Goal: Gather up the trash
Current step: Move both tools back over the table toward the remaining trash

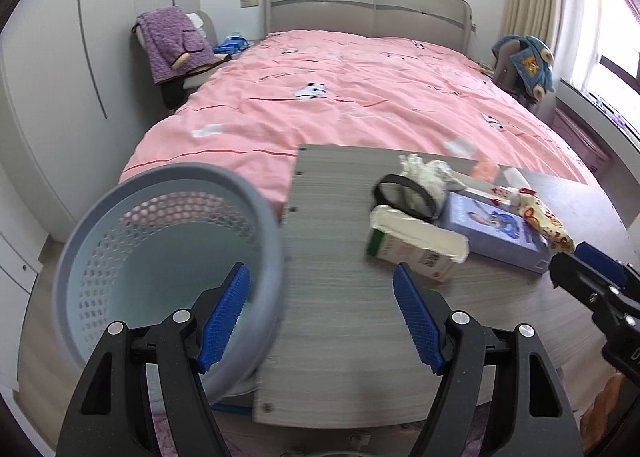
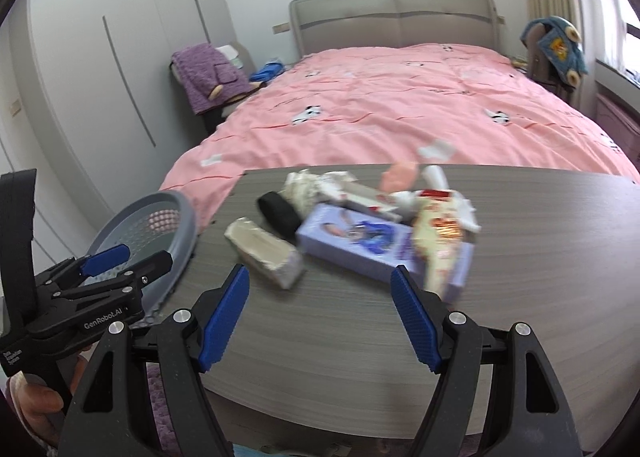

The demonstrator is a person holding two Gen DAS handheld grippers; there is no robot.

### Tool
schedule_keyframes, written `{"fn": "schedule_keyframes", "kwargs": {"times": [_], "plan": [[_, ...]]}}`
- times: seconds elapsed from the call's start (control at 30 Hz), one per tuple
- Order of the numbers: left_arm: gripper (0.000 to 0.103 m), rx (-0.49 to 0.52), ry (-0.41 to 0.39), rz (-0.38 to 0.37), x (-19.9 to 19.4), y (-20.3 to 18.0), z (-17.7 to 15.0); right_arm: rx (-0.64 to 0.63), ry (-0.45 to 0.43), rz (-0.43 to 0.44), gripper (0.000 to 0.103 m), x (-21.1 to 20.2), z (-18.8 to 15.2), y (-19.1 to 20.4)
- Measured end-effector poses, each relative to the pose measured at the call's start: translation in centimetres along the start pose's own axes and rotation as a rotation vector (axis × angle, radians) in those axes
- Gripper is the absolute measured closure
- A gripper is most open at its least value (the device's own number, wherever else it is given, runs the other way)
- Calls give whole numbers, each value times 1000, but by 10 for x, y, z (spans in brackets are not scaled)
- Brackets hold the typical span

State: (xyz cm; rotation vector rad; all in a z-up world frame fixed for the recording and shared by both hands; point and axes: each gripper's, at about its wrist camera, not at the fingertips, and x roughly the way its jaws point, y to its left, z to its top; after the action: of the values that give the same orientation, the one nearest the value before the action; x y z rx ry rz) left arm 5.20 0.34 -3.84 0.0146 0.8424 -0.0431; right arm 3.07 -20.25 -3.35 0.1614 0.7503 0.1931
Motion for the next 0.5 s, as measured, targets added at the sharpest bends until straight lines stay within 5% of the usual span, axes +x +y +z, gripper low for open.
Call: {"fn": "schedule_keyframes", "kwargs": {"times": [0.5], "plan": [[32, 34, 42, 2, 19, -42, 5, 81, 15, -84, 30, 23, 12, -66]]}}
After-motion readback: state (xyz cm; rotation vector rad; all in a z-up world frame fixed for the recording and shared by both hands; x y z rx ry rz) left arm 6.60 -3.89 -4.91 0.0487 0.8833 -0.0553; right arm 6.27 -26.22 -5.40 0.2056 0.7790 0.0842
